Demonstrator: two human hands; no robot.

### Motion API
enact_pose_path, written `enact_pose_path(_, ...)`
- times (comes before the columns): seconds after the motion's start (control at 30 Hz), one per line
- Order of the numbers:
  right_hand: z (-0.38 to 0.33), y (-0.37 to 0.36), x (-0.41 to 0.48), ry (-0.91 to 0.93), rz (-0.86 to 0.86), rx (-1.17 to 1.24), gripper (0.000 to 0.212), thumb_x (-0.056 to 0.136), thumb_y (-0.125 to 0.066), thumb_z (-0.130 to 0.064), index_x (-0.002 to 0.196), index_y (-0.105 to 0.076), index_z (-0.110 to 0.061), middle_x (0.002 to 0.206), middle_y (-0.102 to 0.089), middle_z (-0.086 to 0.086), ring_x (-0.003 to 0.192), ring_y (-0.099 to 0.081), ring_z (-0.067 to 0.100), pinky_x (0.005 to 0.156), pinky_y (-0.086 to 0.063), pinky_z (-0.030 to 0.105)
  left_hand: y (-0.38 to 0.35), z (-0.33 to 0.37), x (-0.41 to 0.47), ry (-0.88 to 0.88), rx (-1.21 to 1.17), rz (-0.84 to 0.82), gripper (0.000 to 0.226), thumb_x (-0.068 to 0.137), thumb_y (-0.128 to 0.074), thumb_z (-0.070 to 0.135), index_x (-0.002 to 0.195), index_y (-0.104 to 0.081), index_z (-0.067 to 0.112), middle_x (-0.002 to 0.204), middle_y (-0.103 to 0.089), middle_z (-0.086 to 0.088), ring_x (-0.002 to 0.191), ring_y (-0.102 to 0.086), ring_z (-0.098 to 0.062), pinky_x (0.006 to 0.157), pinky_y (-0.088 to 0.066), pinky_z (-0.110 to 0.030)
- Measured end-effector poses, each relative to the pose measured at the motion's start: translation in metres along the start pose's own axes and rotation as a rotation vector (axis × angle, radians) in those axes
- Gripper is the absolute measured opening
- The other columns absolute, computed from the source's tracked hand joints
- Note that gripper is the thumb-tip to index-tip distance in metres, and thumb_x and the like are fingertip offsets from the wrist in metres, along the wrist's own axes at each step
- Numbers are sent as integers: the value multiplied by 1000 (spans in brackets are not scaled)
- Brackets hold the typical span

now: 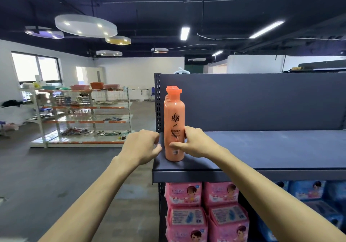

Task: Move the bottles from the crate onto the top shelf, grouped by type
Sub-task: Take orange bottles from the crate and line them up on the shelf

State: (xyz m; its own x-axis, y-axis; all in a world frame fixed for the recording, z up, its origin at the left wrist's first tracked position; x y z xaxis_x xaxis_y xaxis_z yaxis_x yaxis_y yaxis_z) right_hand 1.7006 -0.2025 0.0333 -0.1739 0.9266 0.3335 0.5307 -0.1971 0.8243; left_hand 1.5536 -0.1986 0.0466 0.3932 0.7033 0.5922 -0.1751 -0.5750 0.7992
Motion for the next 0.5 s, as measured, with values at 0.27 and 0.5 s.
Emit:
enact_pose_path(0.27,0,-5,8,-3,9,-36,52,88,-69,-52,118,-54,-11,112,-65,7,87,-60,18,62,-42,22,3,7,6,-26,-19,27,24,85,-51,47,83,-58,25,87,-68,4,84,-63,-24,60,-34,-30)
enact_pose_path(0.5,2,-9,15,-13,1,-30,55,88,-68,-52,123,-54,-11,119,-64,7,101,-63,23,79,-52,31,2,-3,0,-2,-3,-2,24,85,-50,46,83,-58,24,87,-66,3,85,-63,-23,61,-41,-32)
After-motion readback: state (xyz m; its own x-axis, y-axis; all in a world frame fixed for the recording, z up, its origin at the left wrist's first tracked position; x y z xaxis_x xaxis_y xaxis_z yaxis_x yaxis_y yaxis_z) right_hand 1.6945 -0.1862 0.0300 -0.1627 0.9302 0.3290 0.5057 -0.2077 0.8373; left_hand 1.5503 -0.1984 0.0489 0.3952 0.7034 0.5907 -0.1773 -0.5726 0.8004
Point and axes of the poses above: each hand's wrist, its own x-axis towards the middle knuckle, its own y-axis out of the back of the hand, z = x × y, the point moved 10 cm from there along x, towards the middle knuckle
